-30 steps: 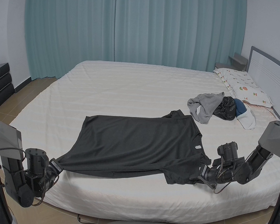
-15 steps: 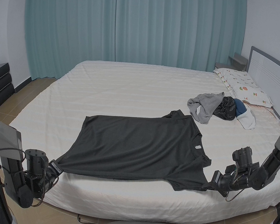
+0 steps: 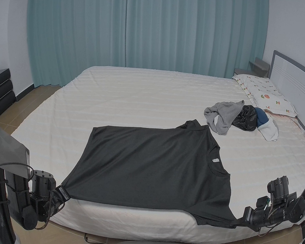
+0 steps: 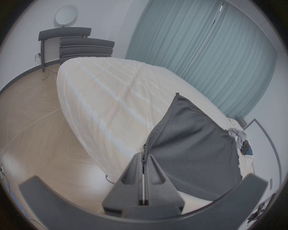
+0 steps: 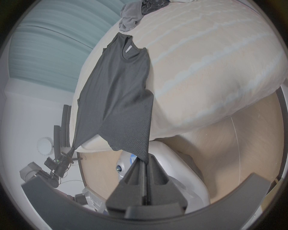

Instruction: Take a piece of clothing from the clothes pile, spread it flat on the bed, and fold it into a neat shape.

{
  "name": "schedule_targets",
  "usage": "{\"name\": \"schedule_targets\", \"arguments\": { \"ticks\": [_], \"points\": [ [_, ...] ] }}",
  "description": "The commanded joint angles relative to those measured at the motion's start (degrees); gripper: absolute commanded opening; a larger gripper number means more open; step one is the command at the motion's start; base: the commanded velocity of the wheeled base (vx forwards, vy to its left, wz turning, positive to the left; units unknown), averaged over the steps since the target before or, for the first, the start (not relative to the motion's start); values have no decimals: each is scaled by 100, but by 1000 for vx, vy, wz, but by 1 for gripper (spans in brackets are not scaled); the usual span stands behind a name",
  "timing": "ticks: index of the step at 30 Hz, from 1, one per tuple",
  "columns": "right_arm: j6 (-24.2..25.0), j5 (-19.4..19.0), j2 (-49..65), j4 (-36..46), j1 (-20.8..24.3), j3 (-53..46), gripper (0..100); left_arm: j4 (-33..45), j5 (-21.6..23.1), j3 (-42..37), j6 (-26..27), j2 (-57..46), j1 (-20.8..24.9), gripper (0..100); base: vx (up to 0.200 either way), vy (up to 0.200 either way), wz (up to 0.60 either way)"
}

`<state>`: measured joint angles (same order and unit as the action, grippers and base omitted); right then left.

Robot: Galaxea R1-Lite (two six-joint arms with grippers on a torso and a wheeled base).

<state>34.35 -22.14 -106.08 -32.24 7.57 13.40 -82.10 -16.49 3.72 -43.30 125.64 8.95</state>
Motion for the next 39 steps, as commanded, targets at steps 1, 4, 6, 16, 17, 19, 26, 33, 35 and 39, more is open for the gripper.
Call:
{"name": "schedule_targets", "arguments": {
  "ticks": [1,4,6,16,17,19,26,33,35,39],
  "points": [
    [-52,17,44,-1,157,-206,0,-16,-21,-20,23,383,10,0,0,0,0],
    [-52,34,35,34,227,-259,0,-87,-21,-20,32,488,10,0,0,0,0],
    [-52,52,17,34,306,-347,0,-210,-29,-55,41,558,2,0,0,0,0],
    [-482,122,-360,-36,359,-373,100,-420,-12,-266,208,620,142,100,0,0,0],
    [-473,122,-352,-45,350,-347,100,-420,-3,-266,208,620,142,100,0,0,0],
    [-465,122,-290,-71,298,-241,100,-420,6,-266,190,611,142,100,0,0,0],
    [-403,69,-273,-1,157,805,100,-631,94,-275,164,462,125,100,0,0,0],
    [458,-63,-659,-63,183,1508,100,-790,164,-345,138,22,19,100,0,0,0],
    [546,-423,-677,-80,131,1438,100,-790,261,-345,67,-74,-16,100,0,0,0],
    [546,-748,-501,-71,-89,1315,100,-790,463,-337,-82,-136,-148,100,0,0,0]
  ]
}}
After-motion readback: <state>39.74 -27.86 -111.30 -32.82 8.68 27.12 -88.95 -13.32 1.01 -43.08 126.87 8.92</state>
